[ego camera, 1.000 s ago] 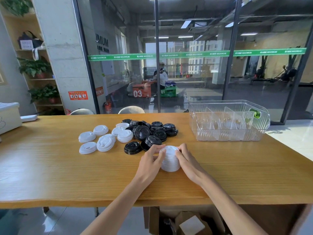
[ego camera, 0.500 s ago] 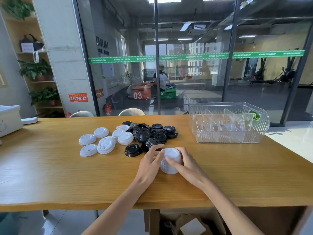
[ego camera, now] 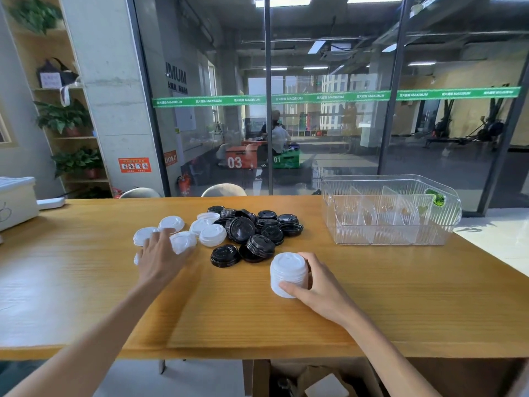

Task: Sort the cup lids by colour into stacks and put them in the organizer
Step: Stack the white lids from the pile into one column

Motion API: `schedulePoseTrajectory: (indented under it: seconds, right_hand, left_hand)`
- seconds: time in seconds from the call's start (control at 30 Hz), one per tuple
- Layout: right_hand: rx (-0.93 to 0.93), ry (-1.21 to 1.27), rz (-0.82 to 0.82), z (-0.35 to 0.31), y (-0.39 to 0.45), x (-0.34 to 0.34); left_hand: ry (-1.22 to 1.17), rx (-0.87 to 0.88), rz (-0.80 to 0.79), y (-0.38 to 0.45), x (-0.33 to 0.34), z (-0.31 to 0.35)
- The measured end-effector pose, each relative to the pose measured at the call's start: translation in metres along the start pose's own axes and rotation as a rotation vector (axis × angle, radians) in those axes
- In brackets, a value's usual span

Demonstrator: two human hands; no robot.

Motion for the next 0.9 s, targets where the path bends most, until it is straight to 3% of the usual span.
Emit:
schedulePoseTrajectory:
  seconds: [0.27,0.63,0.77,0.9]
  right_hand:
    - [0.001,-0.012,0.001,-0.002,-0.001,-0.001]
    - [0.005,-0.012,0.0,-0.006,-0.002,-0.003]
    - [0.005,0.002,-0.006,-0.003,-0.002,-0.002]
    - [0.05,0.132,-0.001,-0.001,-0.002,-0.002]
  left_hand:
    - [0.132,-0.102,-0.022,0.017,0.012,-0.031]
    - [-0.03,0.066,0.049,0.006,0.002,0.0]
    - [-0.309,0.171,-0.108,-0.025,0.004,0.039]
    - [-0.403,0.426,-0.302,-0.07,0.014,0.089]
Point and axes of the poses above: each hand's wrist, its own y-axis towards the middle knuckle, its own x-axis out of the palm, z = x × y, the point moved 7 cm from there along y, towards the middle knuckle, and after that the axes turned 8 degrees about -x, right-handed, at the moved point
